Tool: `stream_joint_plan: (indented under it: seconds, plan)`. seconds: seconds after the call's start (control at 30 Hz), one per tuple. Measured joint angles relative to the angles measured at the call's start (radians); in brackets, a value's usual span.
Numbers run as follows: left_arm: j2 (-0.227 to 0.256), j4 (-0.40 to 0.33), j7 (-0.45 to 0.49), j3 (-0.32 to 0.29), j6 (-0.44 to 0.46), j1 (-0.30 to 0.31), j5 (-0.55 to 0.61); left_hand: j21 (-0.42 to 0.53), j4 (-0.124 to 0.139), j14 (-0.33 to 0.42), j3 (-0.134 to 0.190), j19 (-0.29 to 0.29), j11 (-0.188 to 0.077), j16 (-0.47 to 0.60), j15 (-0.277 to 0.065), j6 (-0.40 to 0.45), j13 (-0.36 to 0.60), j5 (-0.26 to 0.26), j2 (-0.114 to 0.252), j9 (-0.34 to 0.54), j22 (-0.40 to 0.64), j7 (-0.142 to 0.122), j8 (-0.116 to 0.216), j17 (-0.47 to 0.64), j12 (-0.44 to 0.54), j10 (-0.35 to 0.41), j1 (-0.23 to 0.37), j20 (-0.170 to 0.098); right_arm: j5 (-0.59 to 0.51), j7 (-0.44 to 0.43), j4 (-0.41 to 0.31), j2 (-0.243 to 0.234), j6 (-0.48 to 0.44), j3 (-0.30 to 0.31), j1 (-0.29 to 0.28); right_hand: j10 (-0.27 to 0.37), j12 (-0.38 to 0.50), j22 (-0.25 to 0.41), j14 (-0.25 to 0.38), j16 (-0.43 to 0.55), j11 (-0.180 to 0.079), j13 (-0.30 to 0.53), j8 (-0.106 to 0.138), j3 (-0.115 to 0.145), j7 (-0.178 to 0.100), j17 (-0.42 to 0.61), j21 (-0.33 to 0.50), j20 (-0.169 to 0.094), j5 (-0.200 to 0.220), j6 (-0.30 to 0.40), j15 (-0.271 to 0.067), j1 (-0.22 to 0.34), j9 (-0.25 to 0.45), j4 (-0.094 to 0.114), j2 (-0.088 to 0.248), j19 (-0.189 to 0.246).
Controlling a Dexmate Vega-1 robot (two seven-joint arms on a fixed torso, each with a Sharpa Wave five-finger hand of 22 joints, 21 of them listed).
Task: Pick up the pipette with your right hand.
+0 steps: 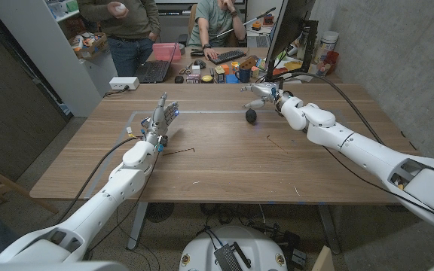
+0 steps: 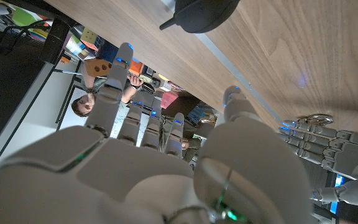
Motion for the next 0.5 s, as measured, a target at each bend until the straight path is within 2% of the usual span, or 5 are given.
stream_joint_plan:
  seconds: [0.17, 0.5]
  plan:
    - [-0.004, 0.022, -0.017, 0.001, -0.007, -0.008, -0.005, 0.000, -0.004, 0.000, -0.004, 0.003, 0.000, 0.000, 0.000, 0.000, 0.000, 0.002, 0.005, 0.000, 0.000, 0.000, 0.000, 0.000, 0.000, 0.000, 0.005, 0.003, -0.007, 0.006, -0.011, 0.008, -0.042, -0.011, -0.006, -0.005, 0.000, 0.000, 0.000, 0.000, 0.005, 0.000, 0.000, -0.006, 0.000, 0.000, -0.008, 0.007, 0.007, 0.000, 0.000, -0.005, 0.000, 0.003, -0.005, -0.007]
    - [-0.004, 0.048, -0.033, 0.002, -0.010, -0.018, -0.012, 0.000, -0.004, 0.000, -0.004, 0.003, 0.000, 0.000, 0.000, 0.000, 0.000, 0.002, 0.005, 0.000, 0.000, 0.000, 0.000, 0.000, 0.000, 0.000, 0.005, 0.003, -0.009, 0.009, -0.007, 0.024, -0.090, -0.030, -0.011, -0.005, 0.000, 0.000, -0.005, 0.000, 0.005, 0.000, 0.000, -0.010, 0.007, 0.000, -0.008, 0.001, 0.007, 0.000, 0.005, -0.017, 0.000, 0.007, -0.004, -0.013]
